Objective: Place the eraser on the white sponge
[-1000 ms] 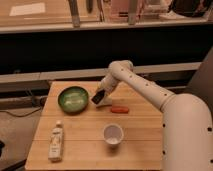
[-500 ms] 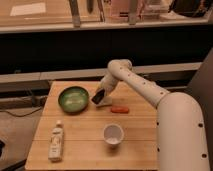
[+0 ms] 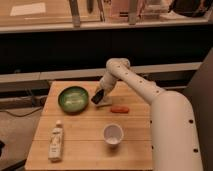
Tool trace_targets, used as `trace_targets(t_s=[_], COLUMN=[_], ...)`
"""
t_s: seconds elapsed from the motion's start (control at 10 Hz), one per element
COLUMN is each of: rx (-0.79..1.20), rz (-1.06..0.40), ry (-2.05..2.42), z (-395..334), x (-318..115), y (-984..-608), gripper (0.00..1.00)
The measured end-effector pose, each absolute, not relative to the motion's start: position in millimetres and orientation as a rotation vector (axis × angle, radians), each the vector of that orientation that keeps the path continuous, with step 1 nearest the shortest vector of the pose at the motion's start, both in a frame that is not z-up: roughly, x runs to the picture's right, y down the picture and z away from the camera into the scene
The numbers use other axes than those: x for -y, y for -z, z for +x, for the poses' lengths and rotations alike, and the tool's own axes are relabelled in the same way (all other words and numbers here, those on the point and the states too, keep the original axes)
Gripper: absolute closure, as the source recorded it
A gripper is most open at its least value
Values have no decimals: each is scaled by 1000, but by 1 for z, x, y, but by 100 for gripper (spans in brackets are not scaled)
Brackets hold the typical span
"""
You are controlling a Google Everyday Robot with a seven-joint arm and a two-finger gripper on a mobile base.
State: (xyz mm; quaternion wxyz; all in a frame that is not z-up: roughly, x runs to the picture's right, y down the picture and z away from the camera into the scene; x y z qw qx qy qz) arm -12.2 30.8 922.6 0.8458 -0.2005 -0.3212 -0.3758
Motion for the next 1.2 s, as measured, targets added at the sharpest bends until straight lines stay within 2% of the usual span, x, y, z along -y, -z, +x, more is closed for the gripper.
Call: trace_targets(t_s=[0.2,0.5,0.7,0.9,1.0,1.2], rx=[683,686,687,682,677,667], rz=[-430,-445,-456,-463,-469,-478], ry=[789,784,790,791,790,794], z=[-13,-11,-14,-12,-12,-15], x=[-32,-33,-34,-33,-34,-33], y=[-924,-927,-928,-928,-929,-929], gripper=[96,69,44,27,21,20])
